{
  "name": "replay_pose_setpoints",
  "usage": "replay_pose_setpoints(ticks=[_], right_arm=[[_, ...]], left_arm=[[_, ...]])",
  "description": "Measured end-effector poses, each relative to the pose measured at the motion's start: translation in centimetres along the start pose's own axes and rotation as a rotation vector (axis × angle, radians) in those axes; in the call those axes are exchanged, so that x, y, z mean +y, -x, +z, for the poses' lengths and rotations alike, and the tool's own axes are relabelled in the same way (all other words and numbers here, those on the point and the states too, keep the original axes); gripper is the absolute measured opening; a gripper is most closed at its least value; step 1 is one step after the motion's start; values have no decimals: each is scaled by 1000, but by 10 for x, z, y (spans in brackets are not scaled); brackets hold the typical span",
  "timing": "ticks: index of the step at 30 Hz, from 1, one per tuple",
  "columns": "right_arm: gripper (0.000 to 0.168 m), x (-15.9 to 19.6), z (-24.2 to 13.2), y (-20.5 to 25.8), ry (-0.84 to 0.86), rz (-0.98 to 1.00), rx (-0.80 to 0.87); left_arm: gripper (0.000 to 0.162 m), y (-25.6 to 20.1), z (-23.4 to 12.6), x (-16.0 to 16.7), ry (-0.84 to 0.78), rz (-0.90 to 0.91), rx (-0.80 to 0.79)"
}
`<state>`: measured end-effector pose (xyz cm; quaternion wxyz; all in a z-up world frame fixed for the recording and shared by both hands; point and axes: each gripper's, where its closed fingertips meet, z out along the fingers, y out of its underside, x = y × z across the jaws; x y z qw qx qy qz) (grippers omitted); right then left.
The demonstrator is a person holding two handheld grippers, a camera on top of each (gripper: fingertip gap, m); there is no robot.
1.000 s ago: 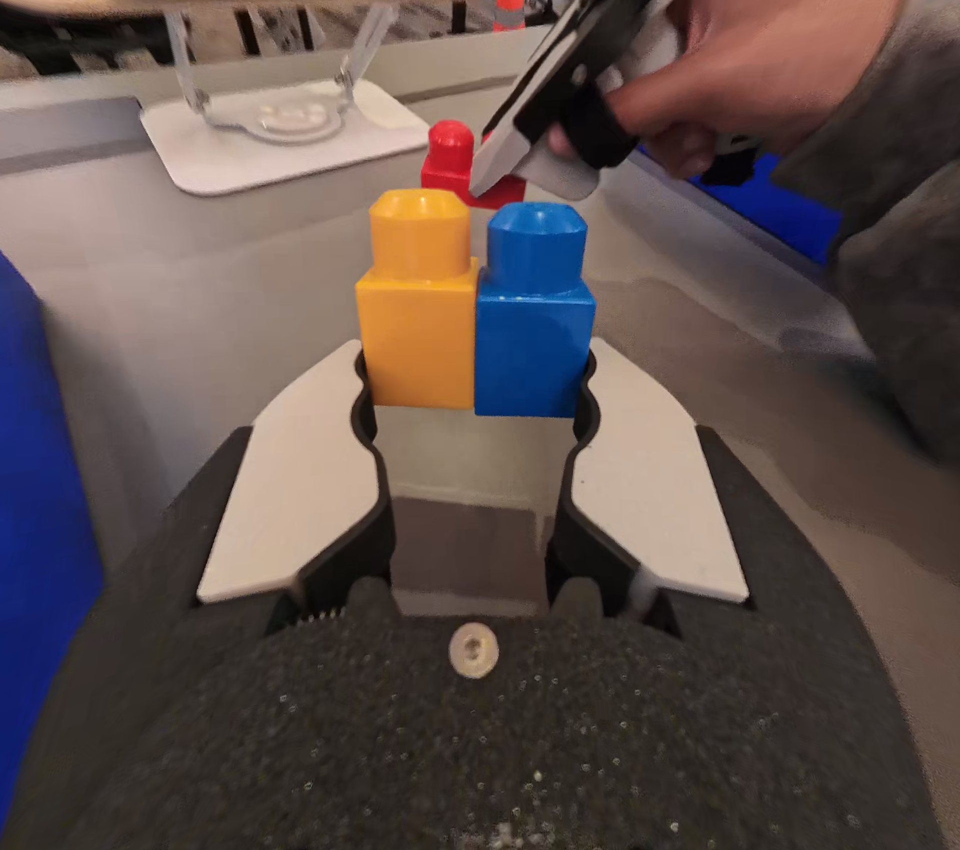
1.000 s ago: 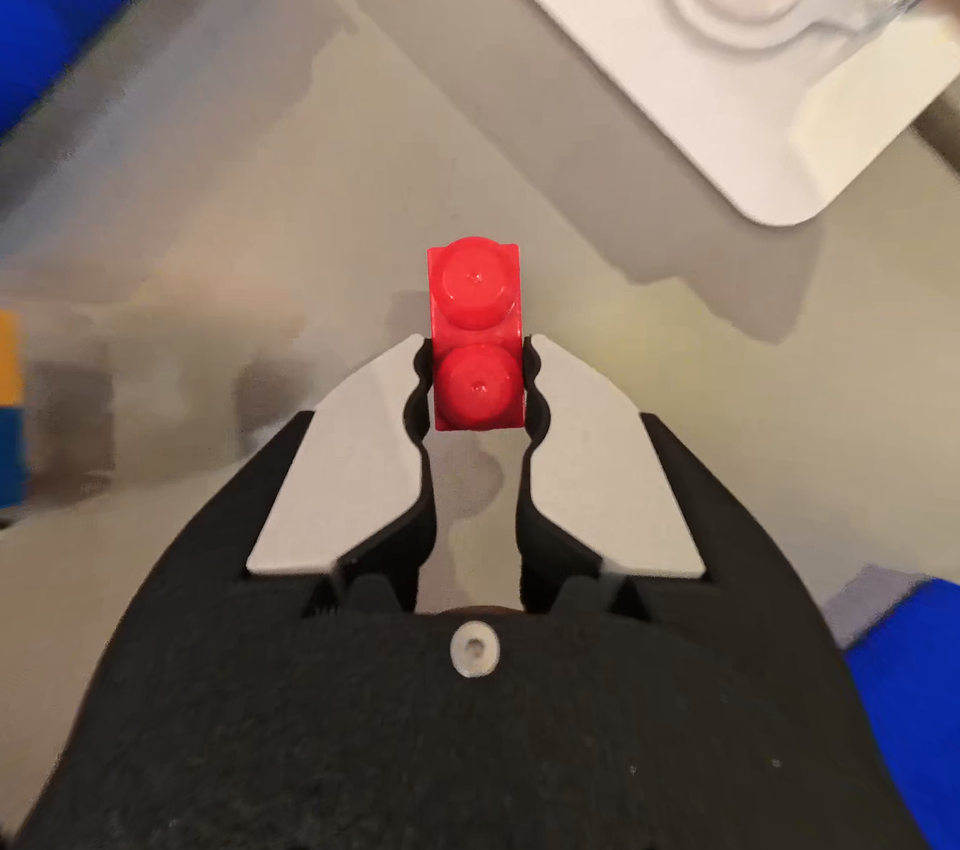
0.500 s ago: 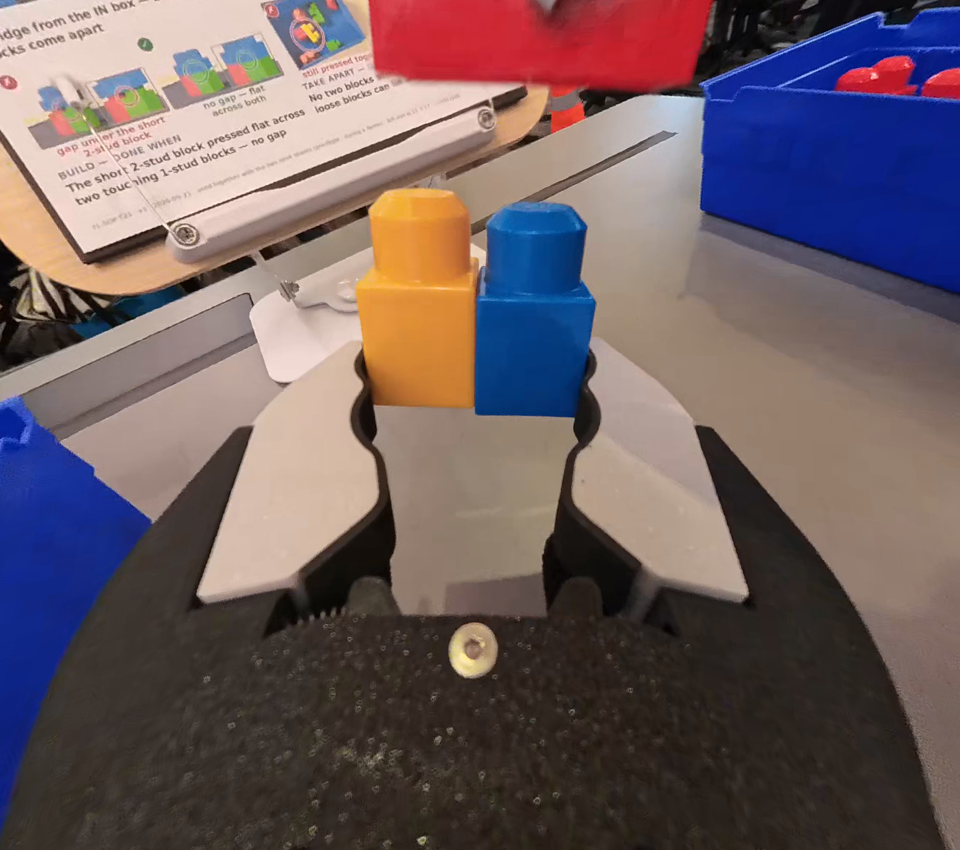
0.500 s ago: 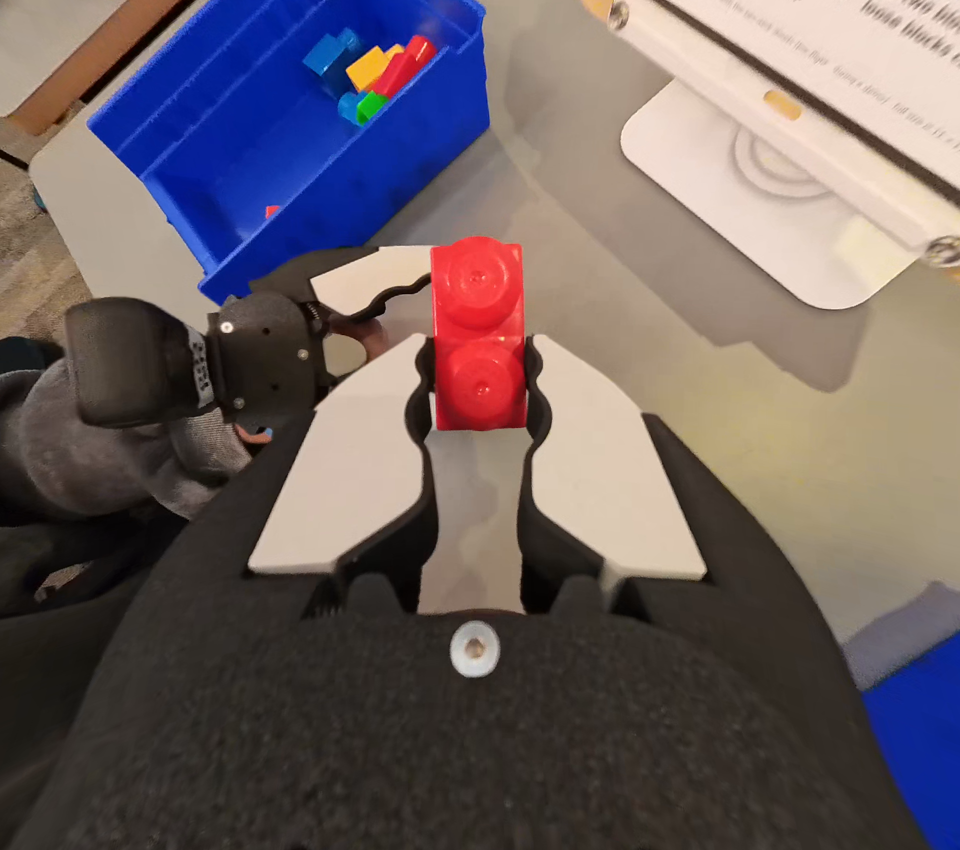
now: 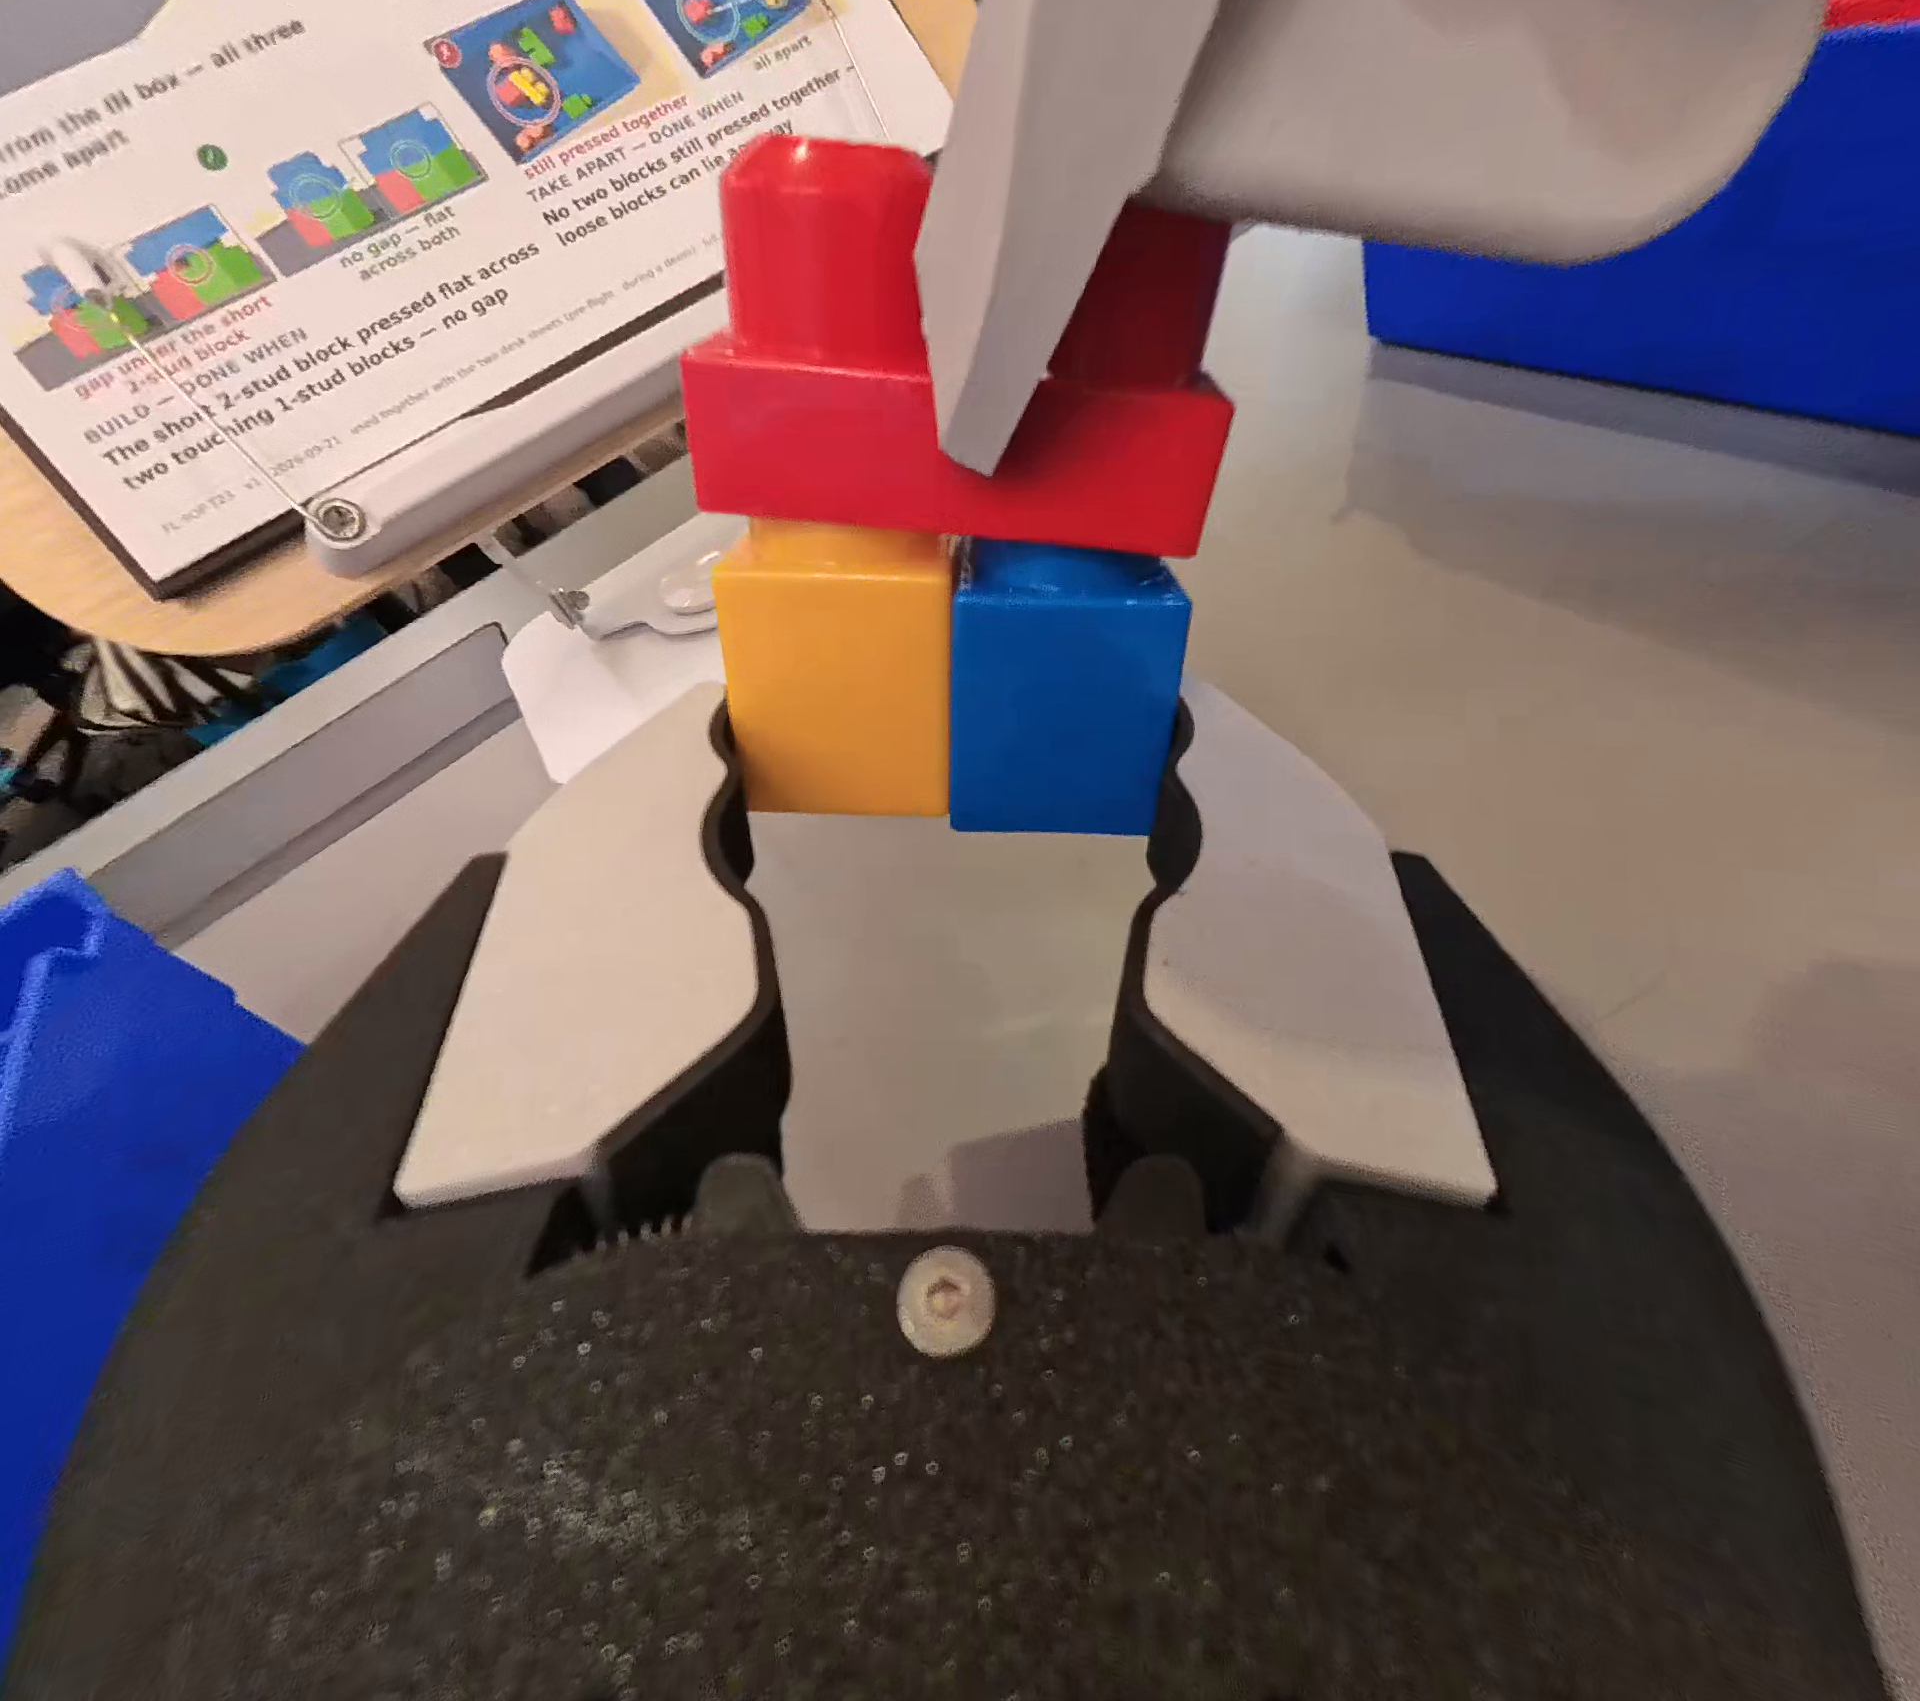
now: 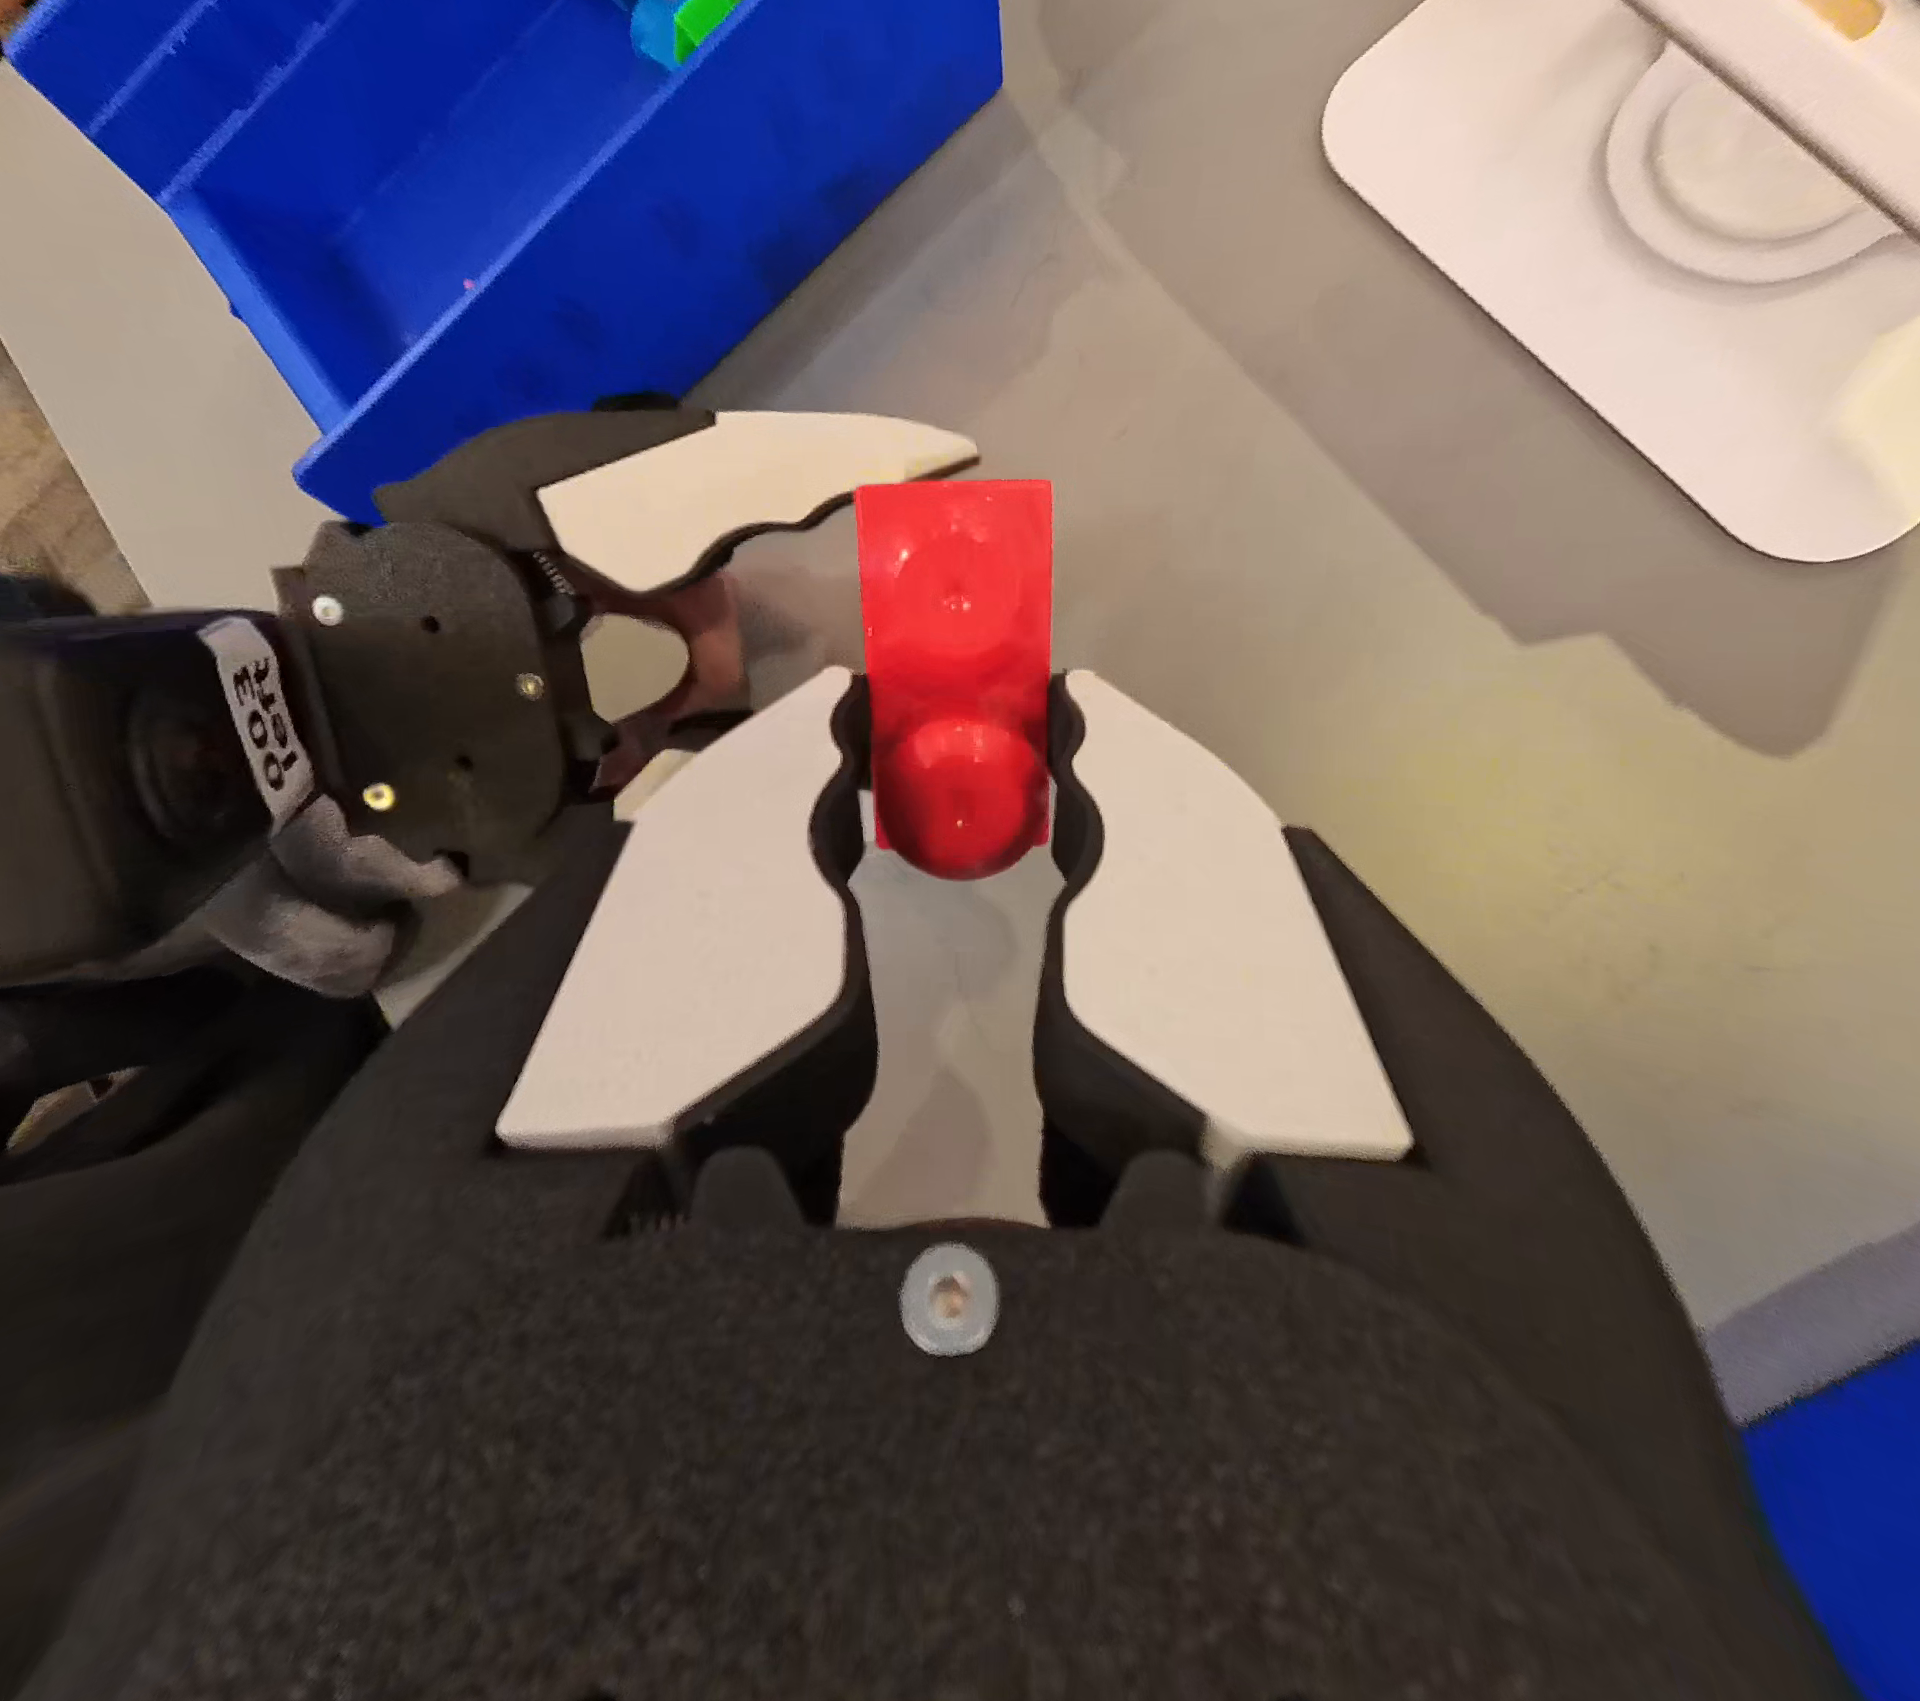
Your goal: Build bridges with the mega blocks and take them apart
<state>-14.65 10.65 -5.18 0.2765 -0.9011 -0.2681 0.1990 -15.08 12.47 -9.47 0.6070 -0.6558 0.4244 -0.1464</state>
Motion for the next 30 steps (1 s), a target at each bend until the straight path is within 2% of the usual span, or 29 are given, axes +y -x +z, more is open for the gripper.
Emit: replay_pose_setpoints(ticks=[4, 12, 18, 21, 23, 25, 30], right_arm=[[33, 11, 2, 0, 93, -18, -12], [33, 24, -3, 1, 216, -40, -82], [33, 49, 0, -6, 383, -22, -106], [33, 50, 0, -8, 395, -22, -111], [33, 44, 0, -8, 346, -20, -122], [34, 36, -2, -5, 271, -20, -152], [51, 26, -14, -5, 80, 20, -217]], left_arm=[[74, -1, -2, 4, 14, 109, -13], [74, -14, -7, 1, -6, 173, 55], [74, -30, -4, 11, 36, 265, 90], [74, -32, -3, 11, 40, 261, 98], [74, -30, -3, 9, 29, 217, 102], [74, -30, -4, 5, 8, 90, 158], [74, -25, -6, -1, -28, -218, 282]])
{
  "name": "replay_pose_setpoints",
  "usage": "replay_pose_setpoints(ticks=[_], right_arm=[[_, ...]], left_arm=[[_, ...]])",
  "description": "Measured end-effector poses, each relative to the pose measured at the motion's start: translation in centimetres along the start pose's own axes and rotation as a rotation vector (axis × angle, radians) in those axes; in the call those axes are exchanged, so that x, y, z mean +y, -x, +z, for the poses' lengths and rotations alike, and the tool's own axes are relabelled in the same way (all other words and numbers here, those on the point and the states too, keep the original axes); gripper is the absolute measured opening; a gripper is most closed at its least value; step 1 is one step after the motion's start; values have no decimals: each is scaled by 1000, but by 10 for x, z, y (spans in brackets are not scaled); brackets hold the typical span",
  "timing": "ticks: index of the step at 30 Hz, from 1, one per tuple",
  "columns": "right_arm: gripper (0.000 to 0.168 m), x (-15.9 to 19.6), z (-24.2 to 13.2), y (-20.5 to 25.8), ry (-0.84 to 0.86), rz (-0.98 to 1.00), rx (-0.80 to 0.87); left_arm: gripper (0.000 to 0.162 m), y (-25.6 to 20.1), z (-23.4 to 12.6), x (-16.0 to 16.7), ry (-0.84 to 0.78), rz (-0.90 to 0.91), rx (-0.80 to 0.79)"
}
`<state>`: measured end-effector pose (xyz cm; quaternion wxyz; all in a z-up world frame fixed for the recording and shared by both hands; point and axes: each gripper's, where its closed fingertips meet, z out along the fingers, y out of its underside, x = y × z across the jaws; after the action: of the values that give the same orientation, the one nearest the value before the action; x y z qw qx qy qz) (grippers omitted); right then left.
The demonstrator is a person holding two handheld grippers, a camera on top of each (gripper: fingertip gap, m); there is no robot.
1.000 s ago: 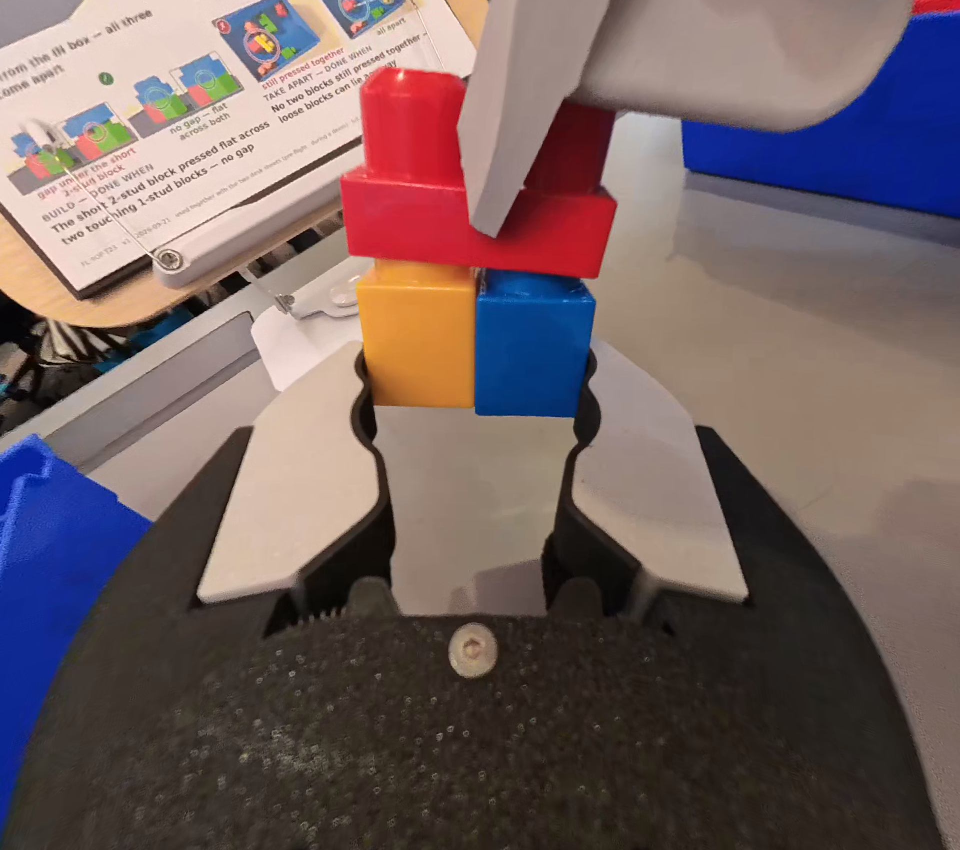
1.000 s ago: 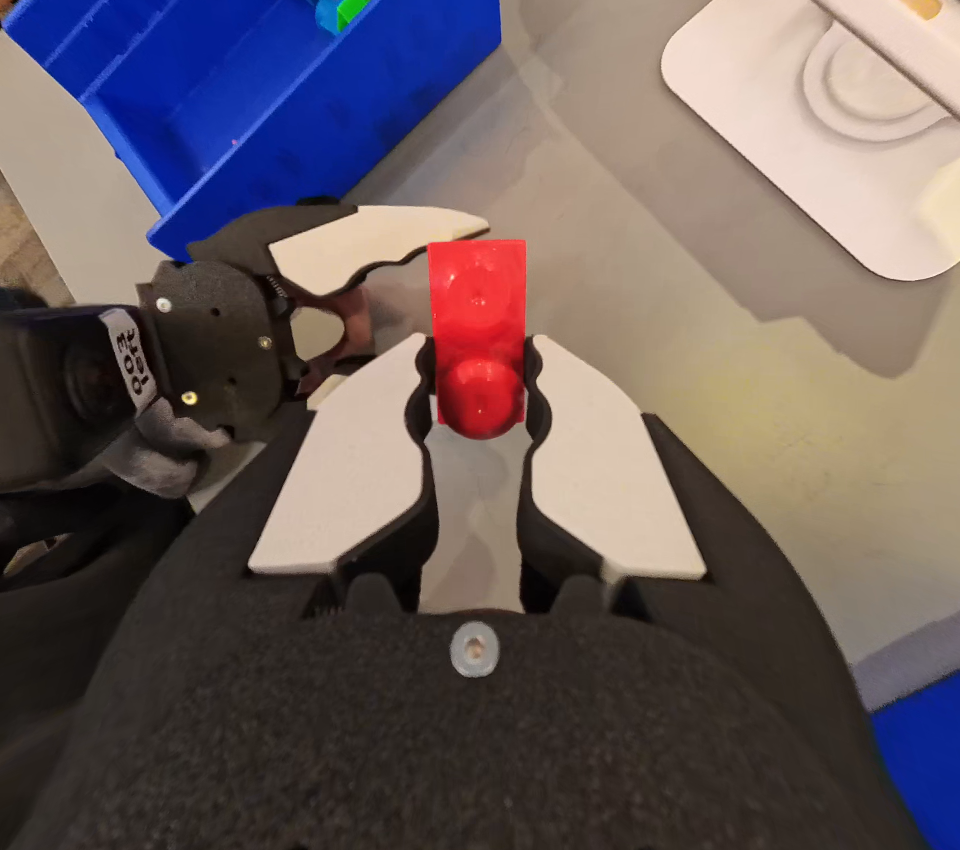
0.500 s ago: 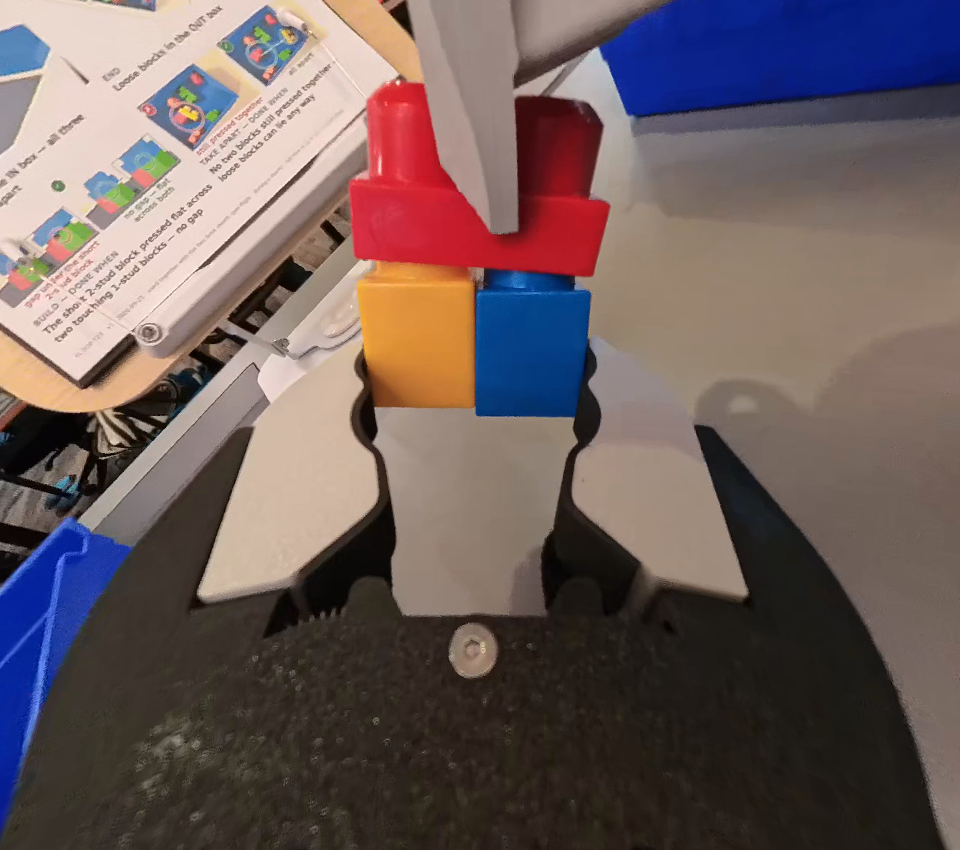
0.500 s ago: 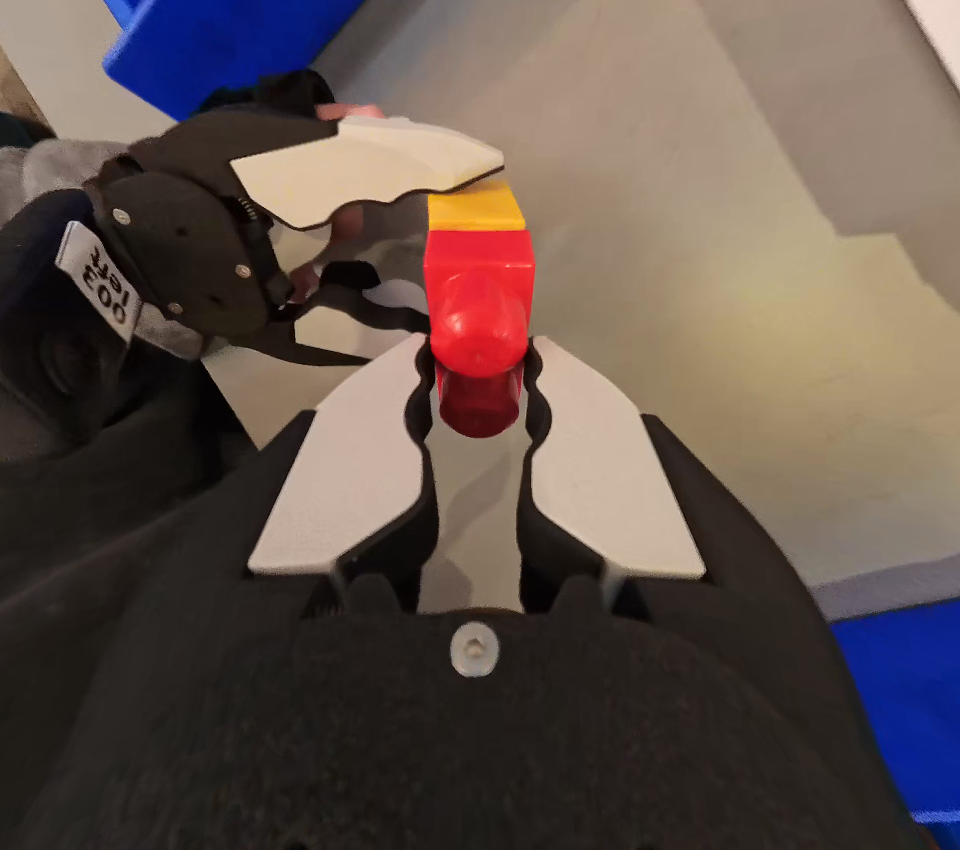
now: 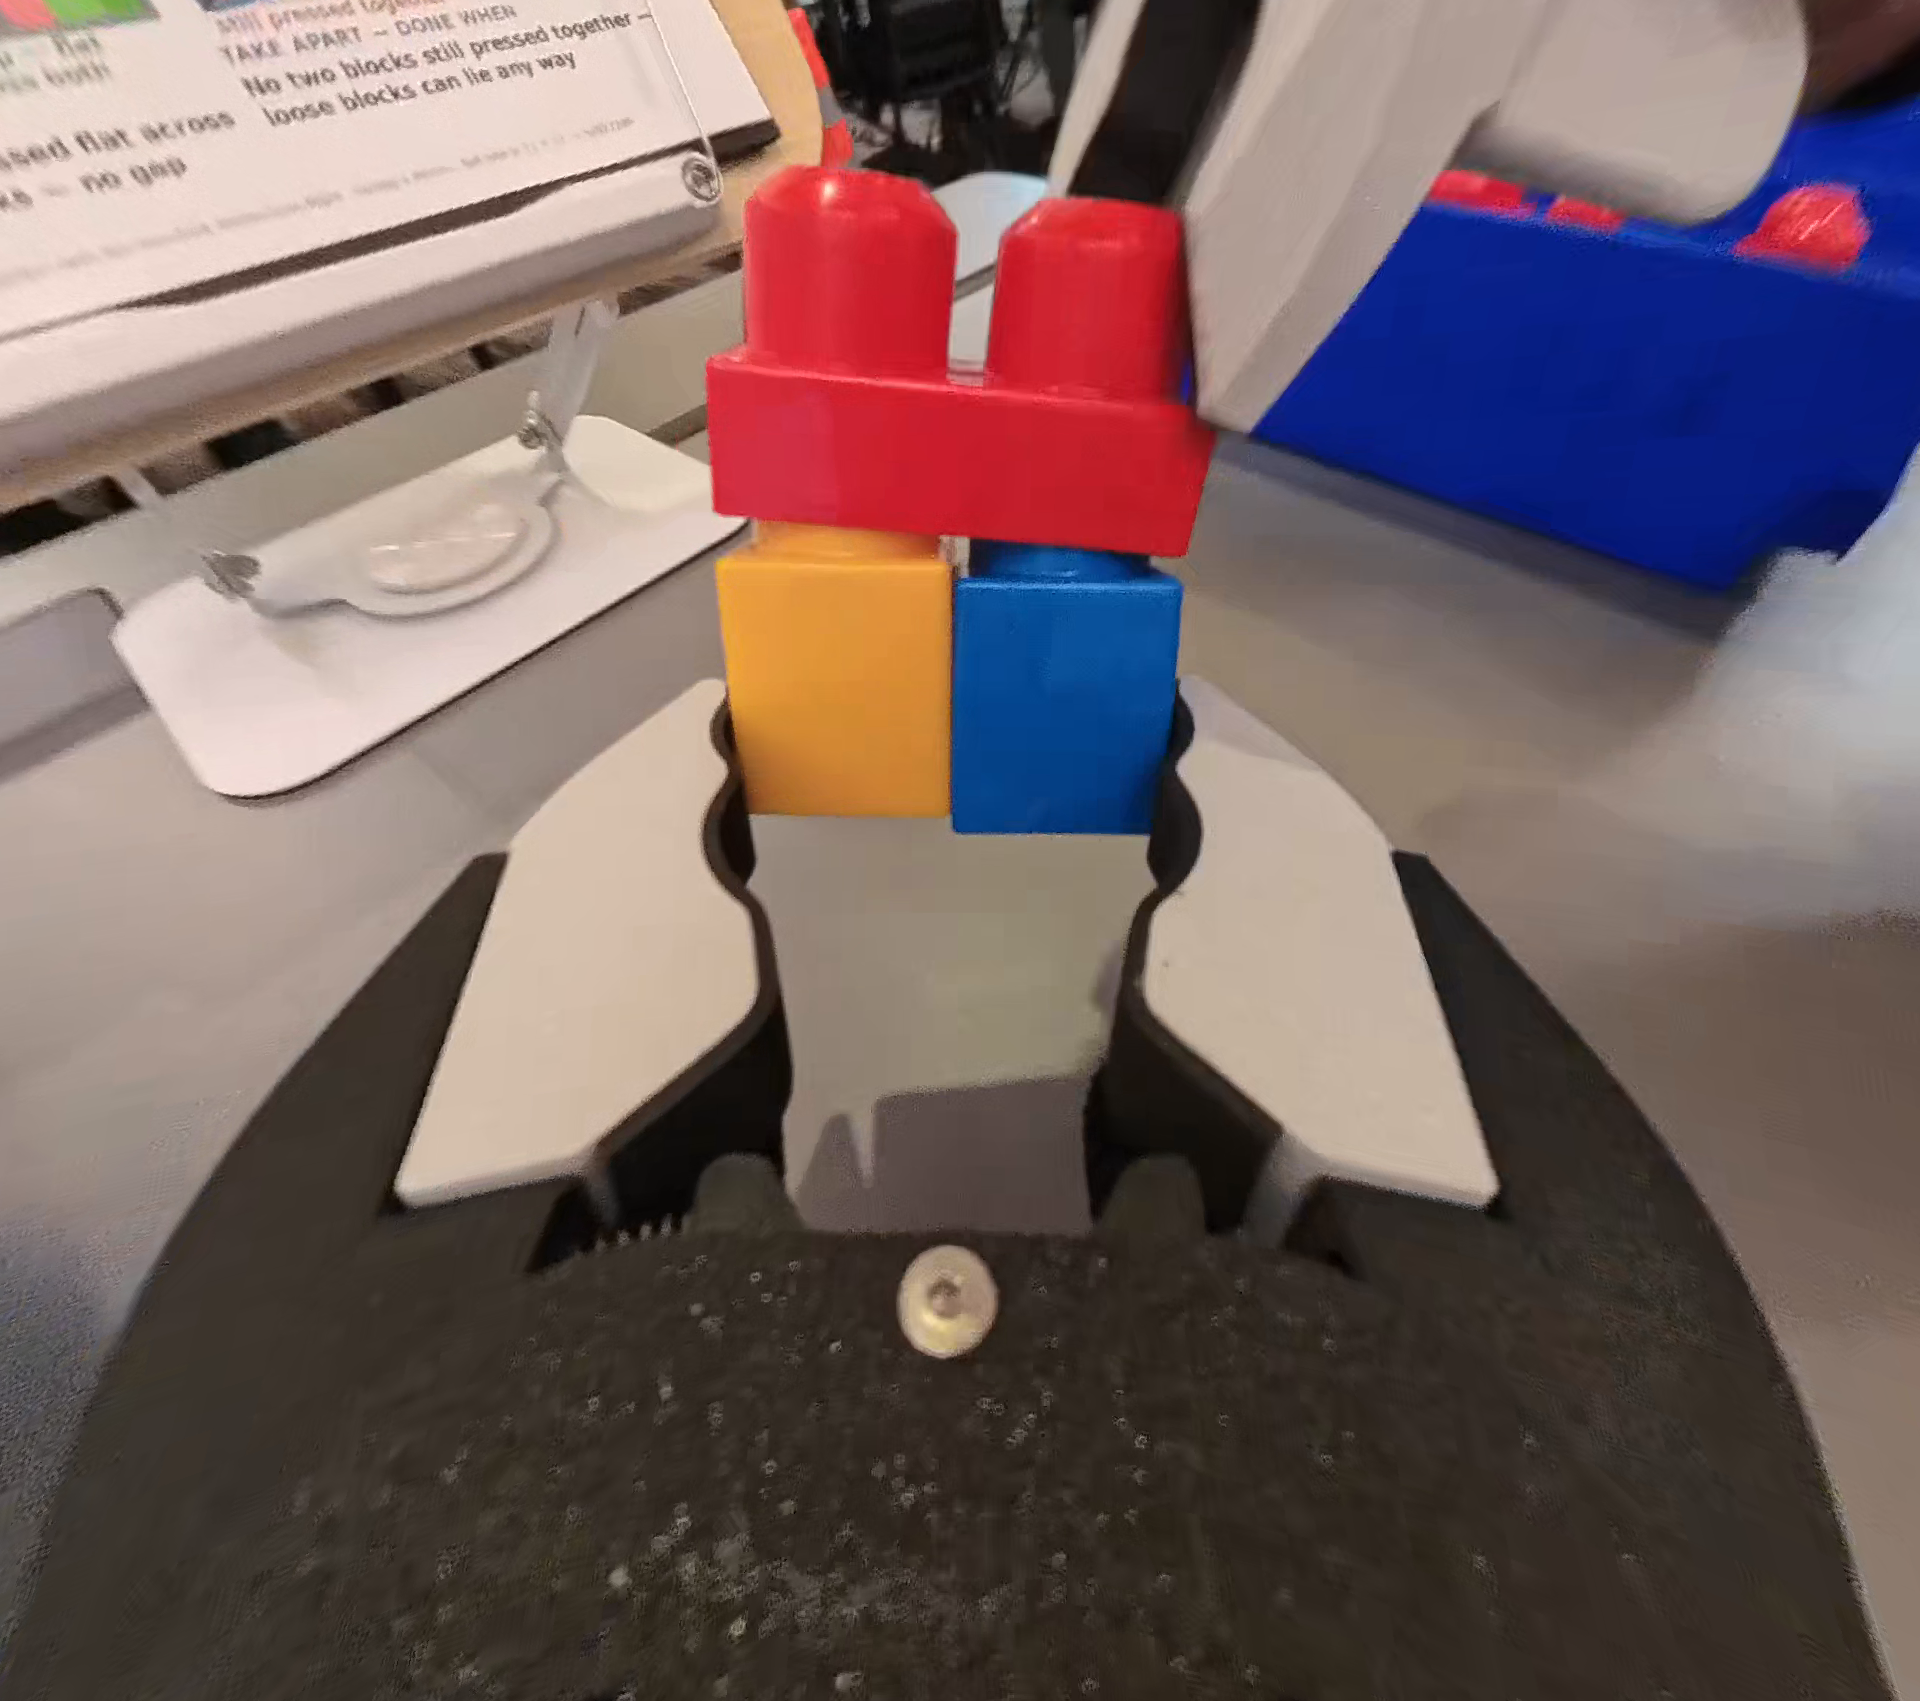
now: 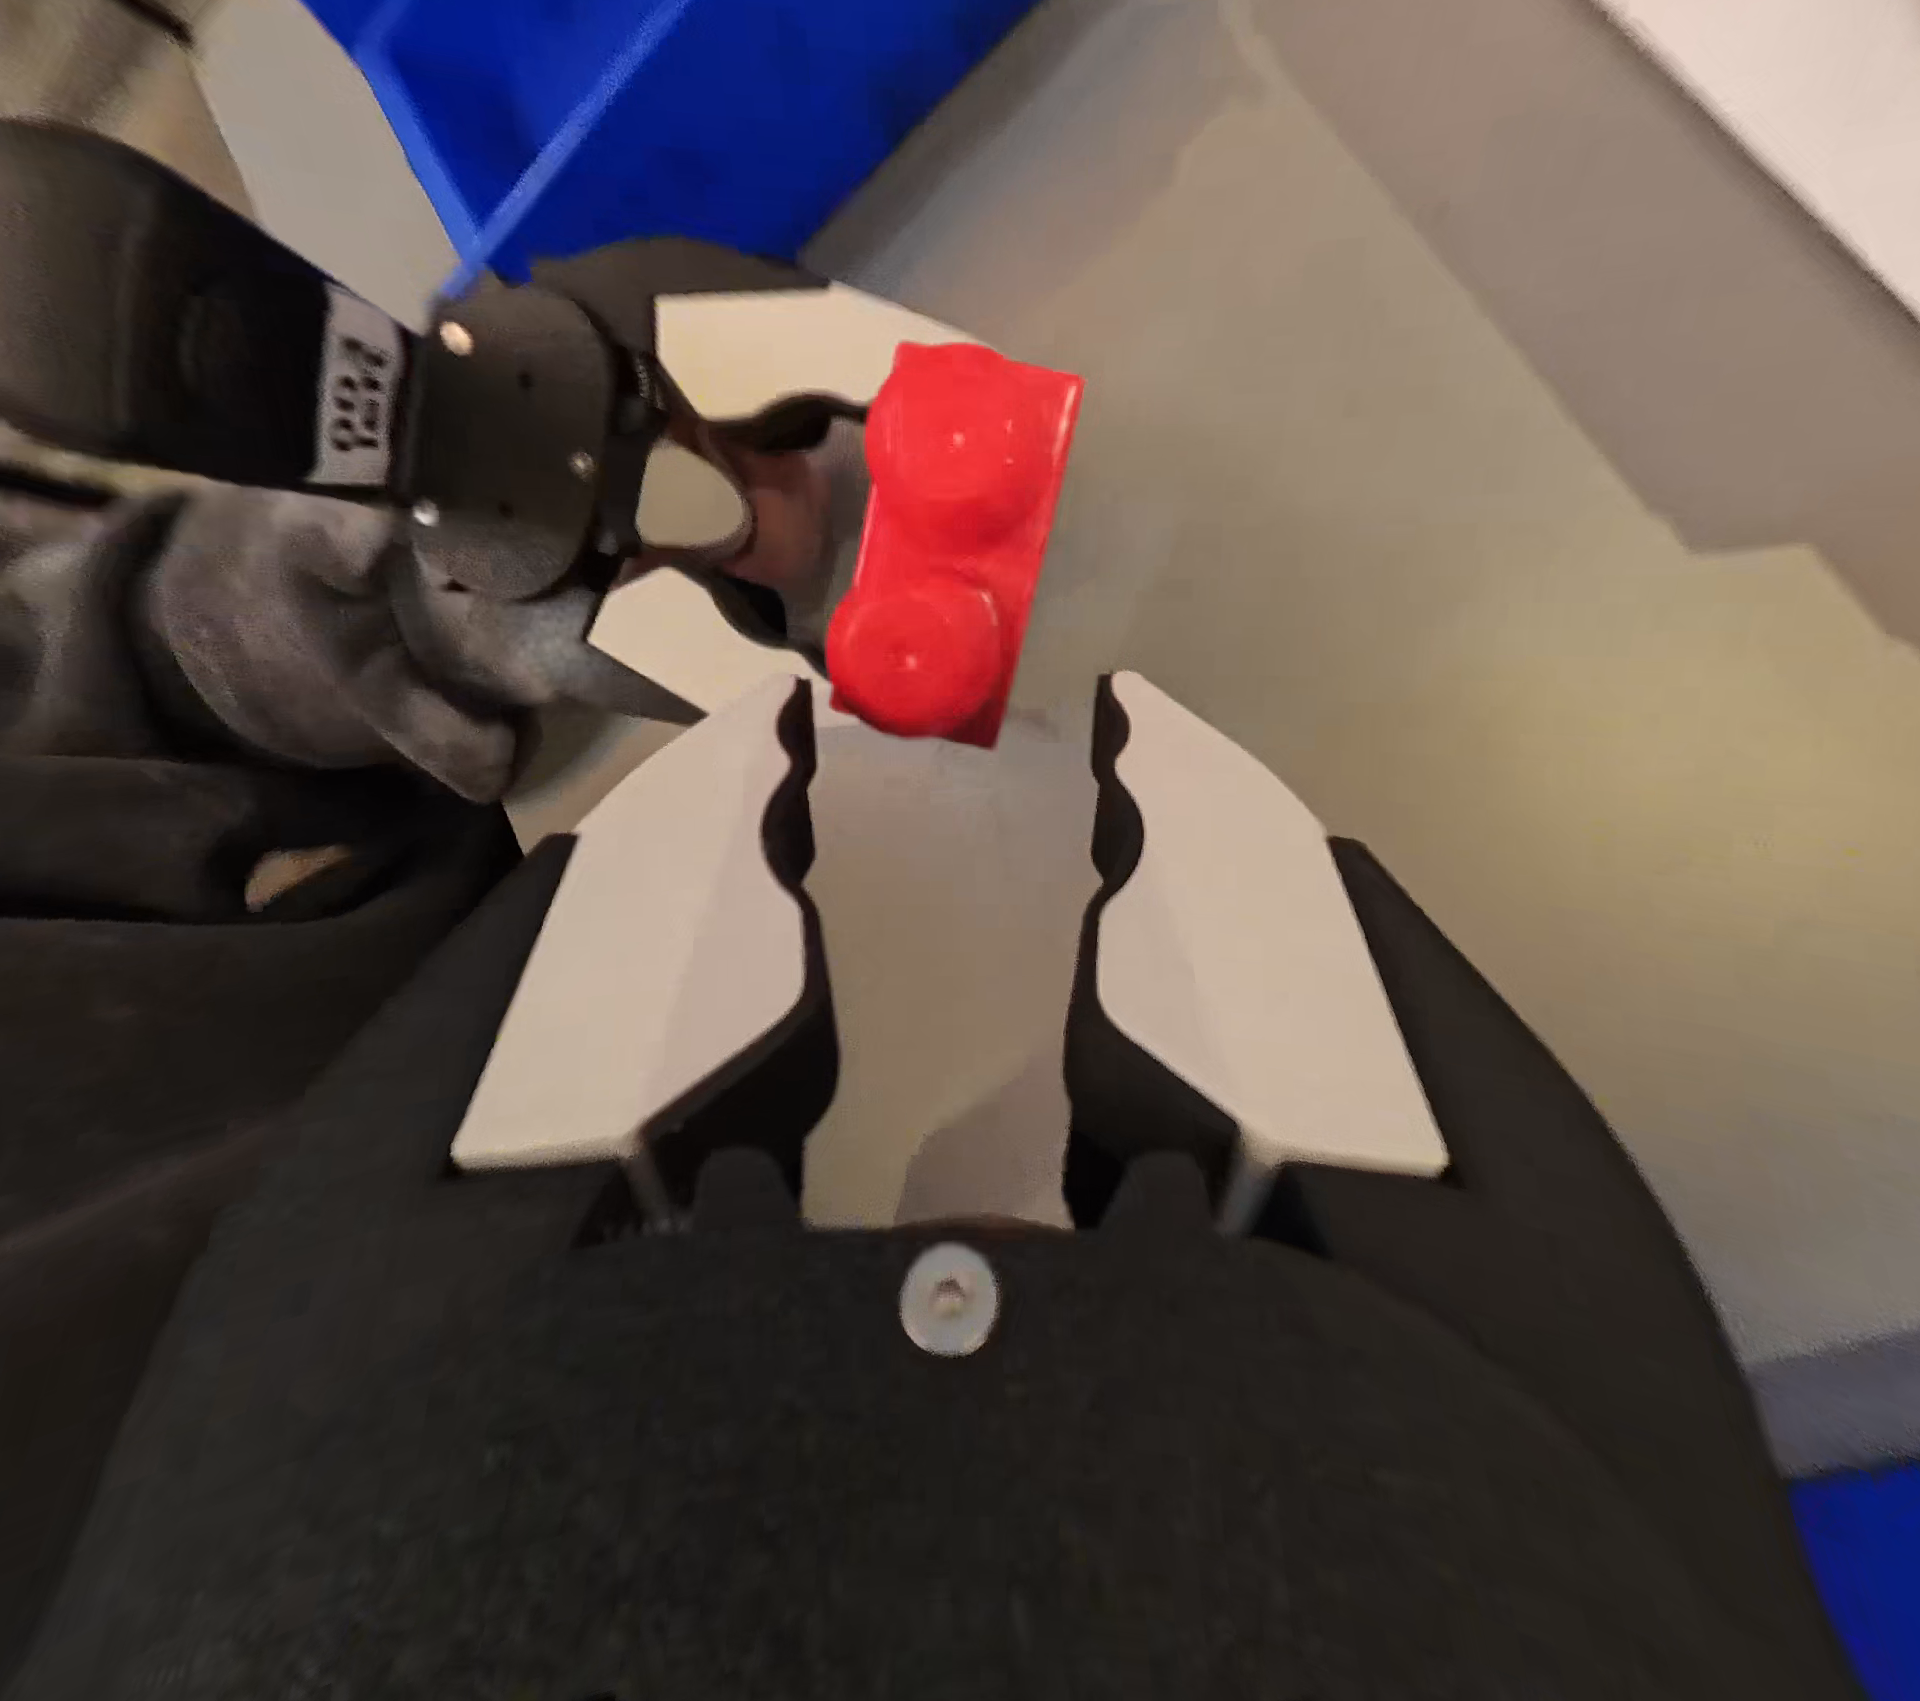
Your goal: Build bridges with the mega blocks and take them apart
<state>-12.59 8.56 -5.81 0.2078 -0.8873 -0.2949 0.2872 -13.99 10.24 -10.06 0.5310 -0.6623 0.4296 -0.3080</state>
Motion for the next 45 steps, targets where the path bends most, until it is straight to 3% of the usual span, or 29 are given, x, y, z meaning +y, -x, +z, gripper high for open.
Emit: replay_pose_setpoints(ticks=[3, 6, 10, 14, 21, 29, 35, 36, 45], right_arm=[[56, -18, -14, 4, -258, 67, -106], [71, -24, -20, 2, -469, 241, -304], [93, -14, -7, 18, -480, 547, -767], [107, -11, 2, 37, -411, 681, -1021], [117, -1, 15, 45, -230, 702, -1062], [108, -3, 20, 59, -192, 706, -1222], [106, 1, 31, 49, -212, 627, -1130], [99, 2, 31, 48, -215, 621, -1114], [101, 8, 31, 51, -206, 614, -1132]], left_arm=[[74, 3, -4, -4, -43, -144, 68], [74, 6, -11, -15, -113, -221, 124], [75, 3, -20, -23, -156, -139, 144], [75, -5, -17, -16, -110, -47, 156], [75, -13, -18, -15, -118, -19, 211], [74, -16, -15, -13, -110, 2, 205], [74, -9, -8, -3, -48, 51, 137], [74, -8, -7, -1, -38, 64, 127], [74, -12, -8, -1, -32, 87, 146]])
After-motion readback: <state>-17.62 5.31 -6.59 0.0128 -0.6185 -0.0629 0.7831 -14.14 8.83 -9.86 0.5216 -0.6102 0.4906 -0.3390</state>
